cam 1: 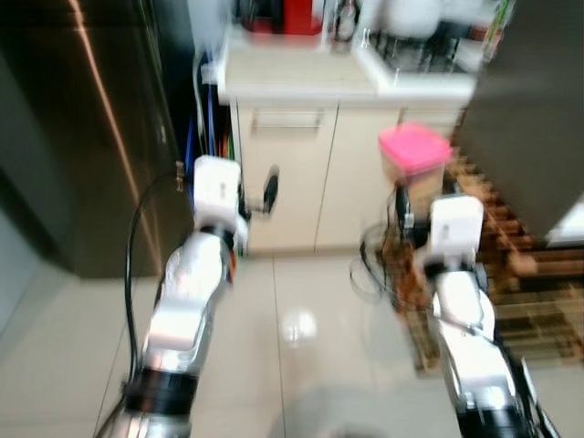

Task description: Restocking fridge

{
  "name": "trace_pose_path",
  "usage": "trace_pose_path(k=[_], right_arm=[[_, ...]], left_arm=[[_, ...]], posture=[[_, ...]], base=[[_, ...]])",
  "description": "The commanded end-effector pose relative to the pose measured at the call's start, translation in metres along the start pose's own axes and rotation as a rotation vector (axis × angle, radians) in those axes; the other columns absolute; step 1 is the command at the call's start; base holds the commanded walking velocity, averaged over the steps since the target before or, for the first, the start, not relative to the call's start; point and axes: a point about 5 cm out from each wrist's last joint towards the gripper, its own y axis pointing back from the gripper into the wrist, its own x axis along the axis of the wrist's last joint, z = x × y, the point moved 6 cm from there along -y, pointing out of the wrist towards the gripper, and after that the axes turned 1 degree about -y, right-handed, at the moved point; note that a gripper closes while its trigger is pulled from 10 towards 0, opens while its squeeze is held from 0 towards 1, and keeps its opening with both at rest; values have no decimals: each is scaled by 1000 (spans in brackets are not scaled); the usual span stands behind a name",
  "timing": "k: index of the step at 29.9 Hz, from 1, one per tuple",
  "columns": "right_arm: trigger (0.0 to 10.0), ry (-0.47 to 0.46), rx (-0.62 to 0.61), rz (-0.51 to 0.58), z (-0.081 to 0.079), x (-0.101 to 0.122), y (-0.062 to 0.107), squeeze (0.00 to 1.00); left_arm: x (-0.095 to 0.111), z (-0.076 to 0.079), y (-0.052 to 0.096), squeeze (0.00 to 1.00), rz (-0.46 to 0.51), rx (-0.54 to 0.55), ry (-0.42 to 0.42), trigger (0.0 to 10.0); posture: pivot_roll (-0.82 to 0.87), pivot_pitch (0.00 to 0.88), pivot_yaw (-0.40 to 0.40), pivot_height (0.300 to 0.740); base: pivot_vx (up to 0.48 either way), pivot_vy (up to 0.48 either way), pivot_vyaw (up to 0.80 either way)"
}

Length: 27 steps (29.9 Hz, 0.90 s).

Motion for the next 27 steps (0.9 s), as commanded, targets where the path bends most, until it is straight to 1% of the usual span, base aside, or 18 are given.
trace_pose_path(k=[1,13,22,27], right_arm=[[0,2,-9,0,4,0,0,0],[0,0,-4,-7,3,-2,2,0],[0,7,-6,-15,5,-5,3,0],[0,0,0,-20,2,-7,3,0]], left_arm=[[2,5,-1,0,7,-21,4,10000],[1,6,1,0,11,-32,-8,10000],[1,14,3,0,16,-71,-8,10000],[4,13,2,0,25,-74,-7,10000]], posture=[[-87,0,1,740],[-86,0,2,740],[-79,0,-1,740],[-74,0,-4,740]], base=[[0,-480,0],[0,-480,0],[0,-480,0],[0,-480,0]])
